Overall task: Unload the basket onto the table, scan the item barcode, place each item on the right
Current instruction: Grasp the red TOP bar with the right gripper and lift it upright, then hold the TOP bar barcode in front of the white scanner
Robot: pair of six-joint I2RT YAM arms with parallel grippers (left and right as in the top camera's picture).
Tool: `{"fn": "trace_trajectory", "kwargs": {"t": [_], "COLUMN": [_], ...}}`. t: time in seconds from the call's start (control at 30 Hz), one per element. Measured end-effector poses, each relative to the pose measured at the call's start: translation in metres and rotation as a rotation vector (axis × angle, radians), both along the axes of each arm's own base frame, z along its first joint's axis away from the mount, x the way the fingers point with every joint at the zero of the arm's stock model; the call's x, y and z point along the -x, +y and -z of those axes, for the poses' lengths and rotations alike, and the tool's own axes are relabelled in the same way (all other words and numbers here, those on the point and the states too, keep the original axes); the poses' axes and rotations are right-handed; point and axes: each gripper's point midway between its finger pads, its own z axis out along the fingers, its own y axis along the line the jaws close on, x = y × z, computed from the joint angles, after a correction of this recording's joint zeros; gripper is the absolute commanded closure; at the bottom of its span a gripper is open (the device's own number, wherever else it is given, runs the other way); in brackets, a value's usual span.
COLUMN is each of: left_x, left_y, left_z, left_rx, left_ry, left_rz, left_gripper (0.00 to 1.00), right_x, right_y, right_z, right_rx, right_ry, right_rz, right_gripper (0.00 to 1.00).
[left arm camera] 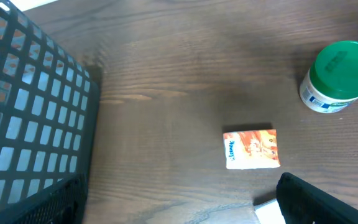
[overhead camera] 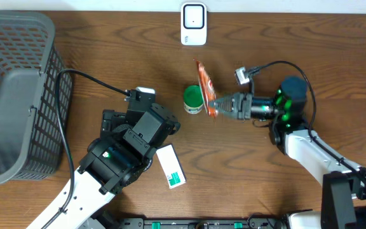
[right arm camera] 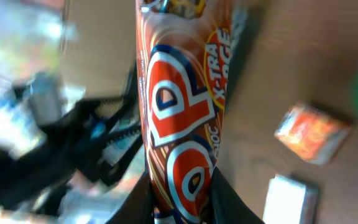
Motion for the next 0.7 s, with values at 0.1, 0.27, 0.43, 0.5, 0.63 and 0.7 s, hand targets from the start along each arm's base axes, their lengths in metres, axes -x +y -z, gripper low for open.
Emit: {"fn": "trace_trajectory", "kwargs": {"t": [0.1,0.27,0.43,0.5,0.63,0.7], "left_x": [0.0,0.0,0.0,0.0,0.0,0.0], "left_y": [0.0,0.0,0.0,0.0,0.0,0.0], "left_z": [0.0,0.0,0.0,0.0,0.0,0.0], "left_rx": [0.0,0.0,0.0,0.0,0.0,0.0], "left_ry": [0.0,0.0,0.001,0.0,0.0,0.0], "left_rz": [0.0,0.0,0.0,0.0,0.0,0.0], "left_gripper": [0.03,0.03,0.03,0.03,0.03,0.03], "right_x": [-0.021,-0.03,-0.023,-0.03,-0.061,-0.078], "right_y": [0.002,0.022,0.026,0.02,0.007,-0.001], "right_z": [0.007,-0.001,0.022,0.031,0.027,0.018], "right_rx": [0.09,0.219,0.513,0.662,0.848,0.904], "right_ry": [-0.025,-0.148,-0.209,-0.314,-0.532,-0.621], "right_rz": [0.094,0.08,0.042,0.061,0.155,0.217], "right_gripper": [0.99,0.98,0.99,0.99,0.99,0.99]}}
